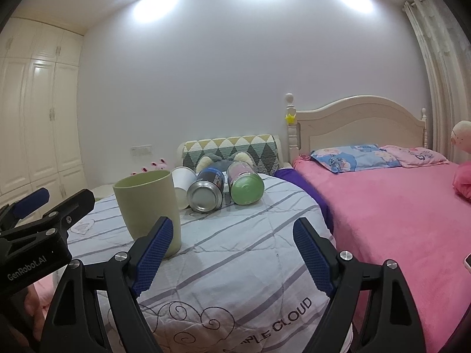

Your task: Flip cup upright

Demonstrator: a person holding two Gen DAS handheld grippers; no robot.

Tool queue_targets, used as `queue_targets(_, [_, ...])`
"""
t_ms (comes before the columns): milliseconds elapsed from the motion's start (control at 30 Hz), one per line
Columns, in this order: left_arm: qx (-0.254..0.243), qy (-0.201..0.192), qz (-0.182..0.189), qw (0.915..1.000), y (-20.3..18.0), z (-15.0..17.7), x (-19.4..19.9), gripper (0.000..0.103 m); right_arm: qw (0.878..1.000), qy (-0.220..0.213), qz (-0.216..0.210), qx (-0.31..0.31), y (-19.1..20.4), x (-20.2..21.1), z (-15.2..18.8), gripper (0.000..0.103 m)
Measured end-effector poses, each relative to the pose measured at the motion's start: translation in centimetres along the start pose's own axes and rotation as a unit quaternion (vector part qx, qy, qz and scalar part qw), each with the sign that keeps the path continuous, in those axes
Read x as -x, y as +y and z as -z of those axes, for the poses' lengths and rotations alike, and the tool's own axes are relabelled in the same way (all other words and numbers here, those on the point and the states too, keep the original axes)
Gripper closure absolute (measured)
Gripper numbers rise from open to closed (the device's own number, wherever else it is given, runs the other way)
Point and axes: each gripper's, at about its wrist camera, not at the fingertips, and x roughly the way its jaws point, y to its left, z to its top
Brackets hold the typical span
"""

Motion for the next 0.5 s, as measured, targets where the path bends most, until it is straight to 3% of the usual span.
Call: queue_targets(500, [-0.001, -0.005, -0.003, 1.0000, 0.22, 0.00, -0.10, 0.004, 1.000, -0.010, 0.008, 0.000, 0.03, 0.57, -0.14, 0.018])
